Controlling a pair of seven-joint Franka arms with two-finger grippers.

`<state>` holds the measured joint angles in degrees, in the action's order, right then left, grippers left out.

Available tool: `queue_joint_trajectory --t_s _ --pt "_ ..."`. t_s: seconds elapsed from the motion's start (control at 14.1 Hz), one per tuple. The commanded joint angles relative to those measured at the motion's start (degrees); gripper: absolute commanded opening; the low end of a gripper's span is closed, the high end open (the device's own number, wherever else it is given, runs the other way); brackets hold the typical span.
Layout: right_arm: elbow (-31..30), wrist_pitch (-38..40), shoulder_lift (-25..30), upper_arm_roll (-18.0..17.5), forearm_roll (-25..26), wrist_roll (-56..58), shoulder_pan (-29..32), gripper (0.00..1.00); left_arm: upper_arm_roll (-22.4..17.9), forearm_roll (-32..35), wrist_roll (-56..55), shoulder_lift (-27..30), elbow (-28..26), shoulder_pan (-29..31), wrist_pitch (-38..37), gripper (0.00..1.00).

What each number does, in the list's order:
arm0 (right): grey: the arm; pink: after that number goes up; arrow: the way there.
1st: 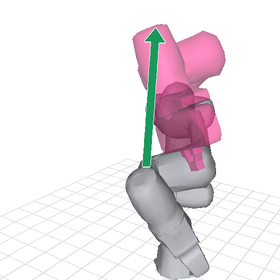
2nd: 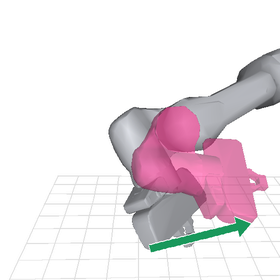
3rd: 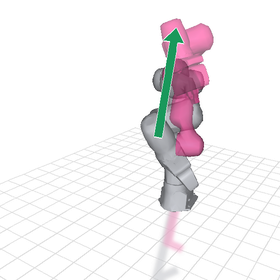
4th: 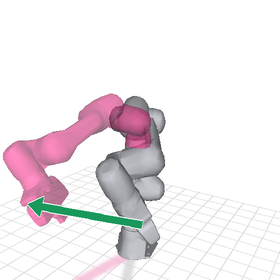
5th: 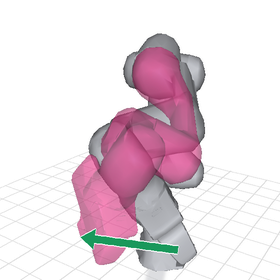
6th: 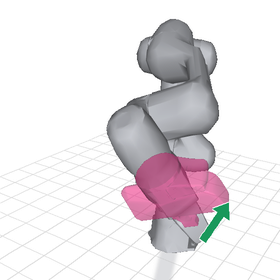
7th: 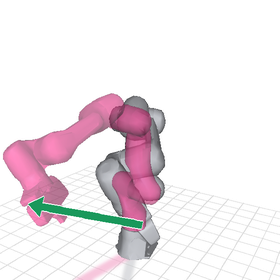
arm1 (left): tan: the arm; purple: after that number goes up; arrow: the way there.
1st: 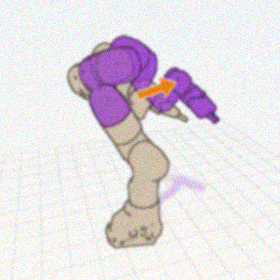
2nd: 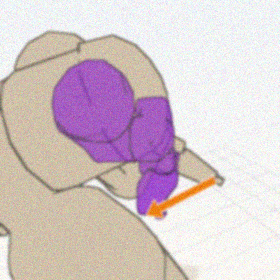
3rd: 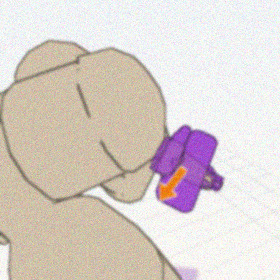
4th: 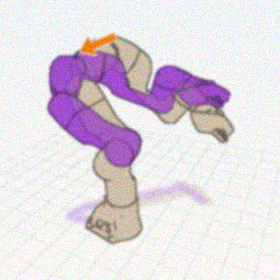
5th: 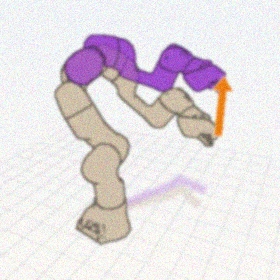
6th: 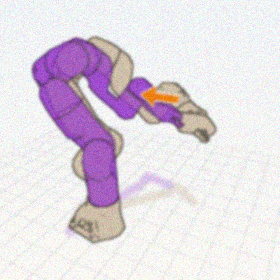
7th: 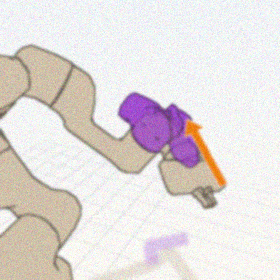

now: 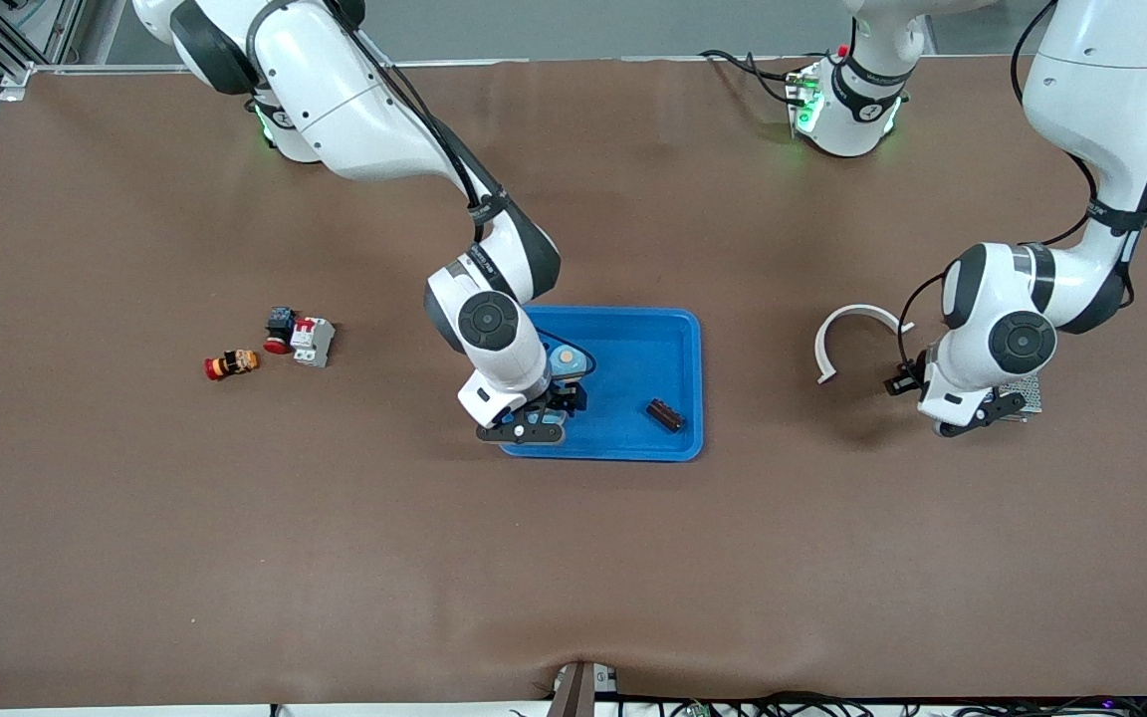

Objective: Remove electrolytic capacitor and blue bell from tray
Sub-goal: 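Return the left gripper to the tray while the right gripper descends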

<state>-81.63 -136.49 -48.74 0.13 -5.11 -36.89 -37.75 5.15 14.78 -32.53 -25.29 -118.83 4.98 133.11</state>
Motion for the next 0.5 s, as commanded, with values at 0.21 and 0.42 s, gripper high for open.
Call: queue_joint_trajectory --t_s 0.21,0.42 --pt "1.74 0.09 -1.62 0.57 2.74 -1.61 -0.74 1.0 6.27 0.51 0.28 2.7 14.39 -0.14 -19.35 1.0" --pt "1.74 0.09 -1.97 0.57 2.74 -1.69 -0.74 1.0 9.69 0.6 0.01 2.35 20.03 -0.5 -22.8 1.0"
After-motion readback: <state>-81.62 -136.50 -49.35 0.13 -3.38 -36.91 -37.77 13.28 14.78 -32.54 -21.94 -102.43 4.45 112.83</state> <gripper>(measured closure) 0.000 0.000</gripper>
